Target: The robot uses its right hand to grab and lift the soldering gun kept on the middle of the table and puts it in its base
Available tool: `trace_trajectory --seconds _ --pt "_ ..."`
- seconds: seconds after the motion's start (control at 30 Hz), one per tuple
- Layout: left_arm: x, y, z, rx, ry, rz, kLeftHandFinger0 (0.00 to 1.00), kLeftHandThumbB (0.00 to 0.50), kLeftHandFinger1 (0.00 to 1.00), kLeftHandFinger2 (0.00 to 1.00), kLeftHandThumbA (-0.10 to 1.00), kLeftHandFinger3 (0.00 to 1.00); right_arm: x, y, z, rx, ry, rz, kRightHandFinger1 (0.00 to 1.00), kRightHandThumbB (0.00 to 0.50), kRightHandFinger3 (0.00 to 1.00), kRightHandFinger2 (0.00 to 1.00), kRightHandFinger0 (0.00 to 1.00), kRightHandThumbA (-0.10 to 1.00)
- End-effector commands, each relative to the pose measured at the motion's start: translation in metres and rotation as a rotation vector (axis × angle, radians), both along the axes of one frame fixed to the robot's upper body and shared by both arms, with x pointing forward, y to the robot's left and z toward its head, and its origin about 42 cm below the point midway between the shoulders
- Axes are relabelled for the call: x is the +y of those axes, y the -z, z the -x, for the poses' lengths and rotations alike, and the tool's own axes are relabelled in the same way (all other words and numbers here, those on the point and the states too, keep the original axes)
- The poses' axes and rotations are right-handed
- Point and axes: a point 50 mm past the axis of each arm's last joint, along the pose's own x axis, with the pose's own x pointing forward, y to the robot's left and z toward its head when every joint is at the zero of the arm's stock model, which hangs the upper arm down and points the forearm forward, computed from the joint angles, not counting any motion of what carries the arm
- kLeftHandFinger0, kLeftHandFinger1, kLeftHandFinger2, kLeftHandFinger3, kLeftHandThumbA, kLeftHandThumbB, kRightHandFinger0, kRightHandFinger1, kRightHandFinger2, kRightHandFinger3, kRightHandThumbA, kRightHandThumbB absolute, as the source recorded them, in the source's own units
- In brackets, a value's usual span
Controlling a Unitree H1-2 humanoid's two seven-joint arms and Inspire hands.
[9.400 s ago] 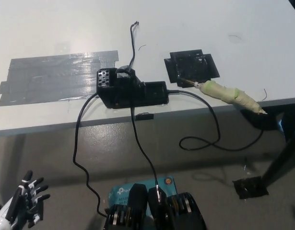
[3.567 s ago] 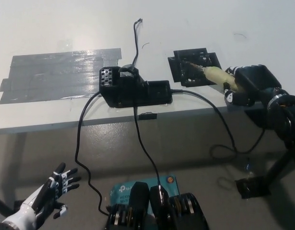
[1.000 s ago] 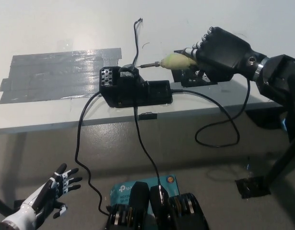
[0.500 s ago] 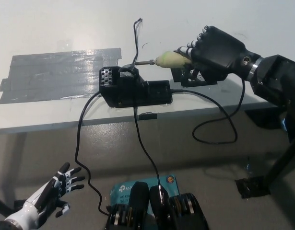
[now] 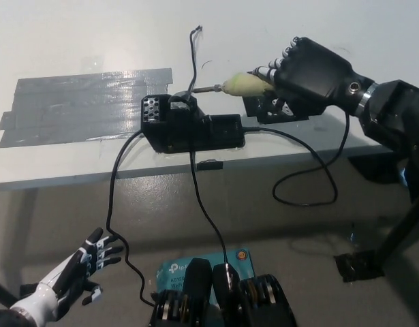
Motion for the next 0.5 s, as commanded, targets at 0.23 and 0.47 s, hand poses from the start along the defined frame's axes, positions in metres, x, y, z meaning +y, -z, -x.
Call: trace_trajectory --seconds 0.23,0.47 --pt "0.005 -0.008 -0.002 -0.036 0.019 -0.001 0.9 0.305 0.97 0.99 1.0 1.0 -0.012 -0.067 0.003 -0.205 0.055 -0.103 0.0 0.274 0.12 0.1 0.0 -0.1" --pt "0.006 -0.008 -0.001 -0.034 0.011 -0.013 0.88 0.323 0.95 0.97 1.0 1.0 -0.009 -0.064 0.009 -0.164 0.046 -0.087 0.02 0.255 0.01 0.27 0.0 -0.1"
